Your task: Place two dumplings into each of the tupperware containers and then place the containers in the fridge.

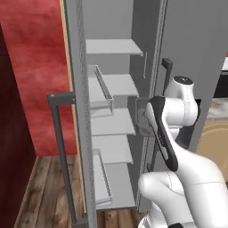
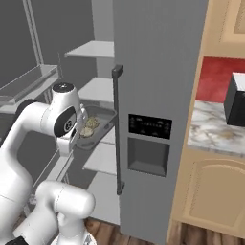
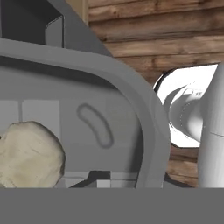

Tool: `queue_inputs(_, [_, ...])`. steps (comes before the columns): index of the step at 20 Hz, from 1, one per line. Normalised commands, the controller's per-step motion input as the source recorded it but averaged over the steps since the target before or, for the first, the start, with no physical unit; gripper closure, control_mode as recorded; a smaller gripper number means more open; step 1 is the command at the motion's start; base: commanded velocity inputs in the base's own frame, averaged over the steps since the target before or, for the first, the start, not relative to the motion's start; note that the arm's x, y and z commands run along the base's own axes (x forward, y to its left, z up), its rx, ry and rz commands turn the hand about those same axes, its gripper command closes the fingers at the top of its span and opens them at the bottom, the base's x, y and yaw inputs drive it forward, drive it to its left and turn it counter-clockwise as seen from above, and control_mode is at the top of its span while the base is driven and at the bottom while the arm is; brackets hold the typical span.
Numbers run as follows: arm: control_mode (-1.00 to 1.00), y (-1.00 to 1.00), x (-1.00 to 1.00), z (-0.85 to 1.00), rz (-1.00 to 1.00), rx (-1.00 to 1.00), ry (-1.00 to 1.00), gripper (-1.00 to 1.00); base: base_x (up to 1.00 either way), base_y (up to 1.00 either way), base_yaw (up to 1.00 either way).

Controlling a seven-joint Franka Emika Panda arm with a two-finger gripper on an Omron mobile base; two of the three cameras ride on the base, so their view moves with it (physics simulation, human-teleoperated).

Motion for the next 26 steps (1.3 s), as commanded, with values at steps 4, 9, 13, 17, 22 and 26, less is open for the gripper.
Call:
queue_inputs(4, [1.00,0.00,0.00,0.00,0.00,0.00,0.00,1.00,-0.30,-0.07,0.19])
queue_inputs(9, [1.00,0.00,0.00,0.00,0.00,0.00,0.00,1.00,-0.30,-0.09,0.20])
queue_inputs(13, [1.00,0.00,0.00,0.00,0.00,0.00,0.00,1.00,-0.05,-0.25,0.26])
queue_inputs(17, [1.00,0.00,0.00,0.00,0.00,0.00,0.00,1.00,0.04,-0.30,0.30])
queue_inputs(22, [1.00,0.00,0.00,0.00,0.00,0.00,0.00,1.00,0.56,-0.43,0.19])
queue_inputs(26, [1.00,0.00,0.00,0.00,0.00,0.00,0.00,1.00,0.72,-0.34,0.06])
